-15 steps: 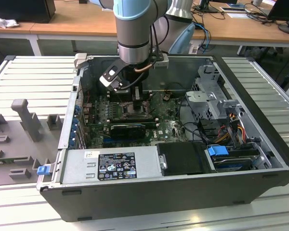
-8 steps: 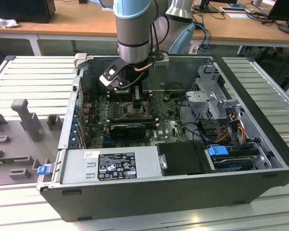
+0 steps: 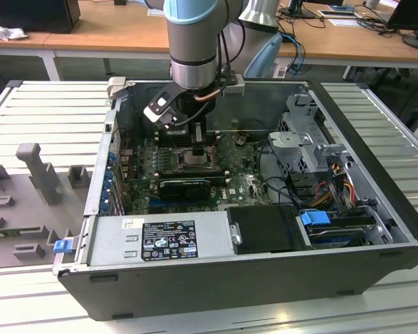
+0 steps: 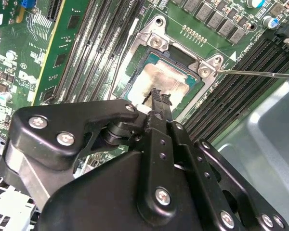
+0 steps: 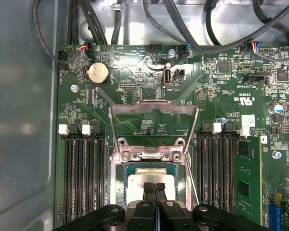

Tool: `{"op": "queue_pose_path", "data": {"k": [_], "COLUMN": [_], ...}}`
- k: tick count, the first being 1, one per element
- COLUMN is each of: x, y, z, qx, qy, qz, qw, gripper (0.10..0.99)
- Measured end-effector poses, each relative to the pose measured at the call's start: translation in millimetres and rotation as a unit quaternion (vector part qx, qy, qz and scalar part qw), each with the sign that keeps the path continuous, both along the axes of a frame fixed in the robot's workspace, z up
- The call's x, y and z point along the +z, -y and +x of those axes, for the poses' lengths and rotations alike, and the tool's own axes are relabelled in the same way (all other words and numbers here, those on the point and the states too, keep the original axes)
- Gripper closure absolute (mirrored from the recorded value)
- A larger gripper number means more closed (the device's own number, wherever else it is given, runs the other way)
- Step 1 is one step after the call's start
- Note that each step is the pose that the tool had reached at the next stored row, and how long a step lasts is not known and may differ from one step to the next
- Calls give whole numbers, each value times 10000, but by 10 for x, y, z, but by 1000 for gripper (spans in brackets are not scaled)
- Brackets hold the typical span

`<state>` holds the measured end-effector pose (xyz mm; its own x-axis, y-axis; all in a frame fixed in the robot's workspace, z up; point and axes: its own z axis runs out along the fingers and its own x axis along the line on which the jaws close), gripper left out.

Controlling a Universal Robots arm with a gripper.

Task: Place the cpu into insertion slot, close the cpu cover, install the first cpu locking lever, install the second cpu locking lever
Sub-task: 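Close the cpu cover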

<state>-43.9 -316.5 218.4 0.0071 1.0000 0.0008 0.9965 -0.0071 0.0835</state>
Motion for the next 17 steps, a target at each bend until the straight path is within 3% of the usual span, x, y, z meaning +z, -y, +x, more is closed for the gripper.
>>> {"op": "queue_pose_path", "data": {"k": [17], "x": [34], "y": [0], "z": [0], "qx": [-1], "qy": [0], "qz": [0], "qw": [10000], "gripper": [980]}}
